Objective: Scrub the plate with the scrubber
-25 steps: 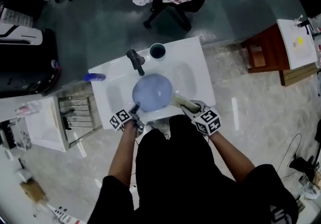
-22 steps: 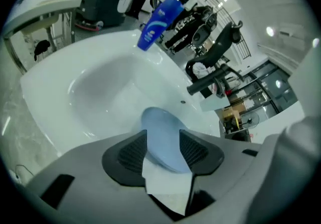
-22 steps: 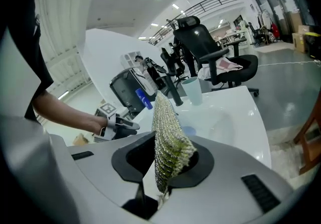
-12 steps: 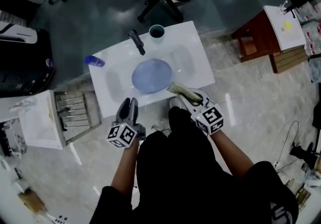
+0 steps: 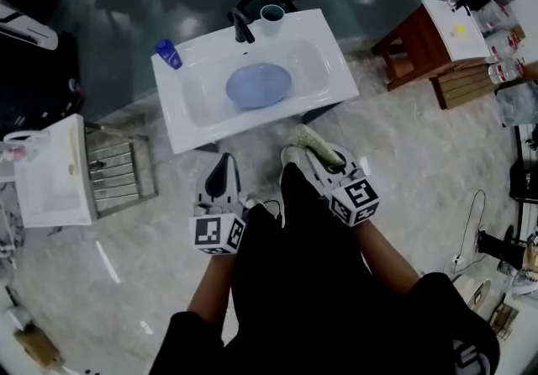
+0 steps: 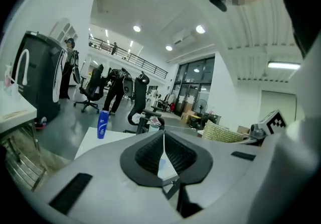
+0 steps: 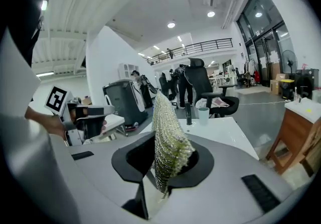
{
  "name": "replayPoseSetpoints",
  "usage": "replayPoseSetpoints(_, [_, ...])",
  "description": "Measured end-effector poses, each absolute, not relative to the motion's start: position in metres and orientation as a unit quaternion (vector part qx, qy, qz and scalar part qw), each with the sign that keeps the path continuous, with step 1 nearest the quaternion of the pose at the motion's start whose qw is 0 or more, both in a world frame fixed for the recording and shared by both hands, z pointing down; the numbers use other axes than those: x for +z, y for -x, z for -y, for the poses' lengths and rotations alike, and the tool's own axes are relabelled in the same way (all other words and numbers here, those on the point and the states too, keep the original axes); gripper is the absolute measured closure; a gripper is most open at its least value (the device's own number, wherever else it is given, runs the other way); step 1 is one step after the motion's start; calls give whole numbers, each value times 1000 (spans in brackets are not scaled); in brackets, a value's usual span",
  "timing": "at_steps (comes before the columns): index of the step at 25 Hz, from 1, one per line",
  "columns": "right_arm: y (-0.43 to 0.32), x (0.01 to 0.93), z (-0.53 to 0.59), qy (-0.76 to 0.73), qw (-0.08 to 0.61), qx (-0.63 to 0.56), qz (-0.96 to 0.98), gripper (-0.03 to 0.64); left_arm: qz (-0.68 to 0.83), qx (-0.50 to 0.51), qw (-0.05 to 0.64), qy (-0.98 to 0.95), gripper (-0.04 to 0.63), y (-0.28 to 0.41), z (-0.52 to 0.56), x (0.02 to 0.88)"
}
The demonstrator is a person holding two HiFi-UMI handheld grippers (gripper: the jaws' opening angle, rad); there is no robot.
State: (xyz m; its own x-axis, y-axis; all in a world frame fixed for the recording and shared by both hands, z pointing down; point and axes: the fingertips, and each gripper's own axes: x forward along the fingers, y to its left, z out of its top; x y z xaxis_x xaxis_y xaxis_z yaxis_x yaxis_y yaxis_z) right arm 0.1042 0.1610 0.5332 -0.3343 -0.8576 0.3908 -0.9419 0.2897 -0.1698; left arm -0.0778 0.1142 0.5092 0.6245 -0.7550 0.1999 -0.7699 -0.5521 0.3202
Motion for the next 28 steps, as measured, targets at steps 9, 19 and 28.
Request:
replayPoseSetpoints(9, [-101, 505, -206, -583, 109, 162, 789, 555, 464, 10, 180, -867, 589, 104, -168, 495])
replayPoseSetpoints(19, [-148, 474, -221, -557, 76, 126, 817, 557, 501, 3, 142, -854, 589, 56, -202, 465])
replayPoseSetpoints(28, [-214, 457, -252, -549, 74, 106, 826, 558, 510, 9, 110, -853, 589, -18, -237, 450])
